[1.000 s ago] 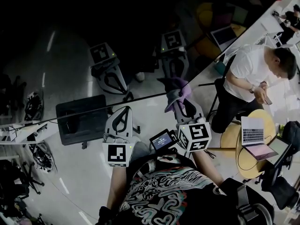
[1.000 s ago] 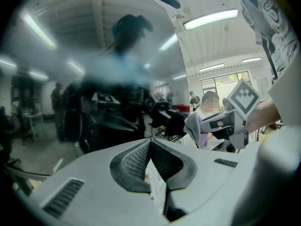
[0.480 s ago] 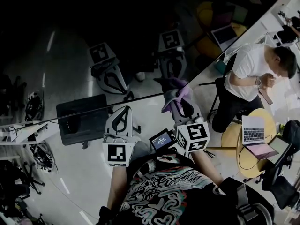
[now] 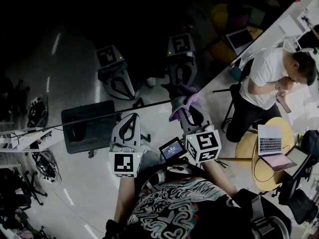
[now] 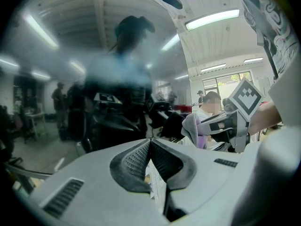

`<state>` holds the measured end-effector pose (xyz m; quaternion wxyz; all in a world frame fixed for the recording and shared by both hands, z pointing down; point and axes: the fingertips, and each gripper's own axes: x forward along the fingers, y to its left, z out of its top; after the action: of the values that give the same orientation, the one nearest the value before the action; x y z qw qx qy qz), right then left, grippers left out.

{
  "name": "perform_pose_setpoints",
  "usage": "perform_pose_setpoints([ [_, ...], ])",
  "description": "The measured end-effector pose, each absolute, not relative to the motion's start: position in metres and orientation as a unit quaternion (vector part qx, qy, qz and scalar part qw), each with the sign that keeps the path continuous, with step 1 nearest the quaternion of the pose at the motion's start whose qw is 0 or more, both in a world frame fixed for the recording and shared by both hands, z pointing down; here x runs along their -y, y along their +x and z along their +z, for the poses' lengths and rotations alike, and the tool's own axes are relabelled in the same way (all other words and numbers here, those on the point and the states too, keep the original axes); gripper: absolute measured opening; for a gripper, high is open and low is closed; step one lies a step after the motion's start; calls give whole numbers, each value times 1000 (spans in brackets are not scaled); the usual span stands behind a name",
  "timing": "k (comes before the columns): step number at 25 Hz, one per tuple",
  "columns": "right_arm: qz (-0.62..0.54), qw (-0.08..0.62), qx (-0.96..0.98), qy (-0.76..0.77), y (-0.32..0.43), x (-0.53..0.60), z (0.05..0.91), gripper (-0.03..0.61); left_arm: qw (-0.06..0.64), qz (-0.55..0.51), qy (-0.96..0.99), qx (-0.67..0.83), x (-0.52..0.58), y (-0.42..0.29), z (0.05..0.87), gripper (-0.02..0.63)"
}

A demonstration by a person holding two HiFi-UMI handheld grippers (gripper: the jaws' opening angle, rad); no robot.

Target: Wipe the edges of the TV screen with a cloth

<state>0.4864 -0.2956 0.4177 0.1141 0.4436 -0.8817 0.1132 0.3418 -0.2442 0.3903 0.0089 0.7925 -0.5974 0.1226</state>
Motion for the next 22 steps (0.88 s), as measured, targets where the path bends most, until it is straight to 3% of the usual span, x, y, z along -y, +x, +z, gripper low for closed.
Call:
perform_pose_setpoints([
  [18,112,107,892,426,484,293,419,110,2,91,774,627,239,341,383,18],
  [22,114,106,893,421,484,293,419,110,6,127,770,625,236,338,388,18],
])
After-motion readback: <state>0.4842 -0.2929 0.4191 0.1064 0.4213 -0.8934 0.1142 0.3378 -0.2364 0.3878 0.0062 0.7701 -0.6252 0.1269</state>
